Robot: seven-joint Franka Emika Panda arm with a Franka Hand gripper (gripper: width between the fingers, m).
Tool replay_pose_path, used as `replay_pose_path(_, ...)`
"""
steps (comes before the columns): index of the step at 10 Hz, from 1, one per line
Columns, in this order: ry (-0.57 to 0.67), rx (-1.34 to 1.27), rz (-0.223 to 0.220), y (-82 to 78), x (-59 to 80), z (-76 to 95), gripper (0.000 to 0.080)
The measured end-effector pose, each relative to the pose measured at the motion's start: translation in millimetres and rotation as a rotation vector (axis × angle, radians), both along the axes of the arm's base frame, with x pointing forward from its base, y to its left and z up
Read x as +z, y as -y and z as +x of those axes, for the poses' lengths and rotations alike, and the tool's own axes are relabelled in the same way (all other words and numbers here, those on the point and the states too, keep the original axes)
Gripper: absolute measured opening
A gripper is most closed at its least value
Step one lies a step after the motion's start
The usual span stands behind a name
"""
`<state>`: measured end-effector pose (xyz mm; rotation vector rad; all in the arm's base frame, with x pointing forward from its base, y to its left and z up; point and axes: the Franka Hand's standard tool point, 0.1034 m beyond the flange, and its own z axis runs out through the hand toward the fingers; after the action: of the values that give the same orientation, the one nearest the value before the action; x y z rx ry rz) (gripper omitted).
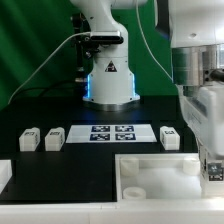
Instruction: Assemble one leg
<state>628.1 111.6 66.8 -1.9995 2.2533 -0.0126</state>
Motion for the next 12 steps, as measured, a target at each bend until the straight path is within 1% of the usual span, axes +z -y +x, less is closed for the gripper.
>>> replay_pose_path(1,0.004,0.059,-0.006,0.0,0.0,0.1,0.0365)
replay_pose_path(2,0.007,0.094,-0.009,-0.2,-0.4,-0.1,0.0365)
replay_pose_path(3,0.006,0.092,-0.008,-1.2,-0.6,-0.3,0.0542)
replay_pose_path(4,0.017,0.230,-0.025,-3.0,-0.8,-0.6,0.0542)
replay_pose_path(5,0.031,0.401,-0.041,-6.7,-1.0,-1.2,0.0630)
replay_pose_path(6,0.044,0.565,-0.068,-13.4,-0.8,-1.7,0.0644)
replay_pose_path(7,0.053,0.690,-0.086,-16.8,-0.8,-2.0,0.0648)
replay_pose_path(10,0.071,0.962,-0.119,-13.3,-0.8,-1.3,0.0649)
replay_pose_path(12,0.059,1.253,-0.164,-11.6,0.4,0.3,0.0649)
